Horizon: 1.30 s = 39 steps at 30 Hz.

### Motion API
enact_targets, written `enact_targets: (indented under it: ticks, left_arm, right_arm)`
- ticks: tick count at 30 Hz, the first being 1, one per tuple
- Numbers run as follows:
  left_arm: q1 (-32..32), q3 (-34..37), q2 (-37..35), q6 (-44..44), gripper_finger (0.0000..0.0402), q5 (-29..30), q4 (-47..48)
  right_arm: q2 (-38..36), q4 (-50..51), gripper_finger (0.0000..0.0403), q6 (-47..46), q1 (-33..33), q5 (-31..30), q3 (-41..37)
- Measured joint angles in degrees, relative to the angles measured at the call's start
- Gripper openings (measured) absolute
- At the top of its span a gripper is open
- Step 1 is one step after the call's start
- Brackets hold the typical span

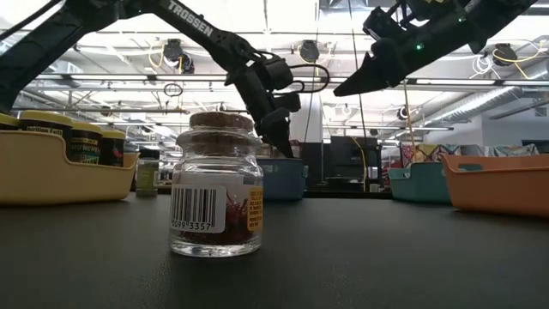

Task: Sort spices by type
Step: Put the large brown seasoning bottle into the blue bin, then put the small brown seasoning bottle into the orange bin

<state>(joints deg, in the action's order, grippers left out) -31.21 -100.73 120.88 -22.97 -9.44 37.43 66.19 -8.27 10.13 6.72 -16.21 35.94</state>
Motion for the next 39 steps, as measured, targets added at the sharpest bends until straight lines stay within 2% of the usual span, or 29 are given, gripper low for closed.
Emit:
enact_targets:
  ticks: [5,12,15,18,23,27,30,34,39]
  left_arm:
    - [0.23,-2.12,-1.94,-0.67,0.0365,0.27,1.33]
    - [0.42,-6.29,-8.67,-1.34,0.0366,-0.06,6.39]
    - [1.47,-6.4,-13.29,-1.32,0.0366,-1.12,12.85]
    - [3.38,-6.4,-17.44,-0.04,0.0366,-3.69,23.21]
    - [6.77,-5.97,-23.19,4.76,0.0366,-3.67,37.24]
    - [7.73,-1.67,-27.64,10.25,0.0366,-1.47,40.28]
    - [7.77,4.28,-30.99,11.26,0.0366,-1.37,38.72]
    - [10.6,14.61,-34.37,11.75,0.0366,-4.97,30.78]
    - [17.63,25.38,-34.77,12.55,0.0366,-5.11,20.15]
  right_arm:
    - [0.0,0.19,0.0293,0.0,-0.02,0.0,0.0]
    - [0.0,0.65,0.0293,0.15,0.02,0.0,0.0]
    - [0.0,1.21,0.0293,0.2,0.02,0.0,0.0]
    - [0.0,2.11,0.0293,0.2,0.02,0.0,0.0]
    - [0.0,2.95,0.0293,-0.37,-0.09,0.02,0.0]
    - [0.0,3.04,0.0293,-0.91,-0.07,1.19,0.0]
    - [0.0,2.97,0.0293,-1.41,-0.09,3.11,0.0]
    - [-0.02,2.95,0.0293,-1.93,-0.09,3.1,0.0]
    - [-0.02,2.77,0.0293,-2.46,-0.09,3.08,0.0]
